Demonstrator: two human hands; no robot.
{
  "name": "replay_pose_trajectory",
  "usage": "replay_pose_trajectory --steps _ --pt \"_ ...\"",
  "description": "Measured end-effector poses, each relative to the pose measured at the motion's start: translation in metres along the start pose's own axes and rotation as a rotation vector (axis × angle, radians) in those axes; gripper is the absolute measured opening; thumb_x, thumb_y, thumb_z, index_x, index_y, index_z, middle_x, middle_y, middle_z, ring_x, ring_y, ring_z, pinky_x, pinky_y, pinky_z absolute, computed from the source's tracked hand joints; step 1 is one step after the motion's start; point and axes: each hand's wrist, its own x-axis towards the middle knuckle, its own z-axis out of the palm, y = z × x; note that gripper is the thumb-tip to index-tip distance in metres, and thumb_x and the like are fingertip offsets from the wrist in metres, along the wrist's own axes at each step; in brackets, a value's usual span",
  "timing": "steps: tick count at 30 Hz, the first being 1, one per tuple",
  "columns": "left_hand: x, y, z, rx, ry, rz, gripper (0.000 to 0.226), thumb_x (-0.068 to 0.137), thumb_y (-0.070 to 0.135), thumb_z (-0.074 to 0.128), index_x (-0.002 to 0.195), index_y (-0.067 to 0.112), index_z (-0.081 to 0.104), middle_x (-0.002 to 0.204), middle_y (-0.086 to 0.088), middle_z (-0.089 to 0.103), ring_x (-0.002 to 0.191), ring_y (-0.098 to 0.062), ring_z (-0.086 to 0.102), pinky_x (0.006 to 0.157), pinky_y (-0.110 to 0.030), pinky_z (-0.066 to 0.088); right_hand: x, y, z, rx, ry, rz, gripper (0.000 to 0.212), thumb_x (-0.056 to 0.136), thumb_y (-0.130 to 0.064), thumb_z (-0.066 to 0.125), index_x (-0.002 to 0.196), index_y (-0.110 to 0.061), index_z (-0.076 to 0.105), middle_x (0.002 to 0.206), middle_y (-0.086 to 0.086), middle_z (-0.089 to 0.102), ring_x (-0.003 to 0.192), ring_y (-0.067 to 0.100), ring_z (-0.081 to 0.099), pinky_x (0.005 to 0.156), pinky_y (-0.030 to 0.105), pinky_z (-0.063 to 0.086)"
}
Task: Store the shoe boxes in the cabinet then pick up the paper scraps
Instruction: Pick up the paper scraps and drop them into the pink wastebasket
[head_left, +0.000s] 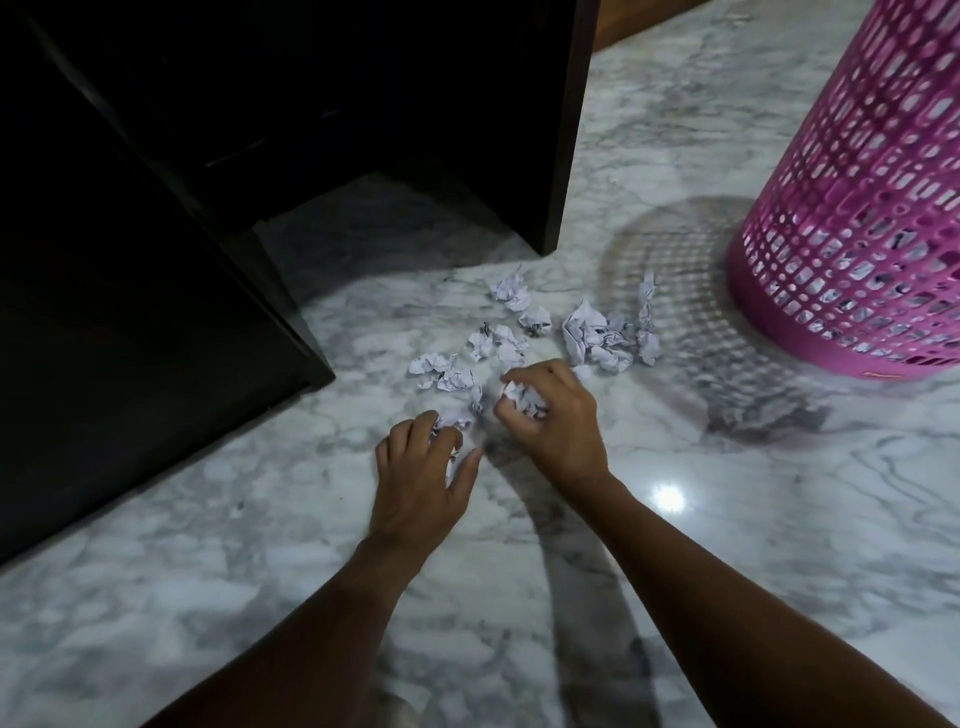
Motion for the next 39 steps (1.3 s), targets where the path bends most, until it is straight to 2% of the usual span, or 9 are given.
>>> replay_pose_trajectory --steps 8,12,15,18,21,26,32,36,39 --pt "0.010 0.004 -0.001 -0.037 0.106 0.092 0.027 0.087 0.020 0.067 0.065 0.011 0.053 0.067 -0.006 0.052 0.059 -0.024 0.051 0.053 -0.036 0.046 0.049 0.004 0.019 -0.211 -0.055 0.028 0.022 0.082 -0.021 0.073 0.103 -0.015 0.072 0.098 0.008 0.064 0.095 0.025 0.058 0.081 0.026 0.040" --pt "0.025 0.008 -0.011 -0.188 0.096 -0.104 0.033 0.082 0.009 0.070 0.067 0.016 0.041 0.059 -0.001 0.044 0.051 -0.019 0.041 0.049 -0.023 0.034 0.046 0.022 0.020 -0.375 -0.191 -0.015 0.026 0.084 -0.025 0.074 0.106 -0.013 0.069 0.107 0.012 0.062 0.101 0.030 0.058 0.086 0.035 0.046" --pt "0.043 0.007 -0.015 -0.287 0.027 -0.271 0.017 0.087 0.014 0.064 0.097 0.015 0.051 0.080 -0.010 0.064 0.072 -0.035 0.062 0.060 -0.032 0.047 0.043 0.026 0.018 -0.348 -0.229 -0.080 0.027 0.082 -0.016 0.075 0.108 -0.008 0.070 0.113 0.012 0.064 0.100 0.031 0.061 0.081 0.037 0.052" --pt "0.066 0.009 -0.017 -0.354 0.030 -0.339 0.041 0.092 0.017 0.059 0.132 0.013 0.051 0.119 -0.013 0.066 0.104 -0.034 0.063 0.084 -0.034 0.050 0.038 0.028 0.017 -0.344 -0.262 -0.071 0.031 0.083 -0.013 0.071 0.113 -0.008 0.068 0.114 0.011 0.062 0.101 0.032 0.058 0.077 0.043 0.053" --pt "0.083 0.005 -0.010 -0.339 0.072 -0.250 0.037 0.091 0.010 0.058 0.129 0.008 0.058 0.121 -0.011 0.063 0.108 -0.028 0.061 0.092 -0.023 0.044 0.031 0.030 0.017 -0.313 -0.282 -0.040 0.032 0.081 -0.011 0.072 0.113 -0.008 0.068 0.110 0.013 0.063 0.099 0.034 0.056 0.079 0.039 0.048" --pt "0.086 0.006 0.006 -0.110 0.012 -0.221 0.030 0.088 0.023 0.050 0.109 0.011 0.068 0.103 -0.014 0.052 0.094 -0.034 0.053 0.082 -0.045 0.049 0.030 0.030 0.013 -0.196 -0.233 0.031 0.031 0.073 -0.004 0.076 0.104 -0.010 0.071 0.100 0.009 0.064 0.092 0.026 0.060 0.077 0.020 0.038" --pt "0.083 0.007 0.019 -0.015 -0.008 -0.252 0.026 0.093 0.020 0.055 0.116 0.024 0.066 0.147 -0.018 0.036 0.122 -0.036 0.041 0.097 -0.050 0.038 0.044 0.014 -0.004 -0.031 -0.044 0.135 0.025 0.079 -0.008 0.077 0.102 -0.013 0.072 0.102 0.004 0.067 0.095 0.013 0.059 0.083 0.010 0.038" --pt "0.086 0.009 0.020 -0.040 -0.034 -0.160 0.039 0.086 0.011 0.051 0.123 0.017 0.064 0.138 -0.012 0.054 0.117 -0.037 0.053 0.089 -0.047 0.043 0.082 0.000 -0.014 0.008 0.004 0.119 0.026 0.078 -0.008 0.075 0.103 -0.015 0.070 0.102 0.002 0.066 0.092 0.008 0.058 0.081 0.006 0.039" --pt "0.087 0.013 0.017 -0.048 -0.081 -0.152 0.075 0.072 -0.005 0.066 0.138 0.027 0.054 0.134 -0.010 0.054 0.111 -0.035 0.053 0.085 -0.044 0.042 0.116 -0.001 -0.011 -0.061 -0.103 0.132 0.027 0.080 -0.011 0.072 0.107 -0.016 0.069 0.106 0.003 0.062 0.090 0.009 0.055 0.074 0.015 0.039"
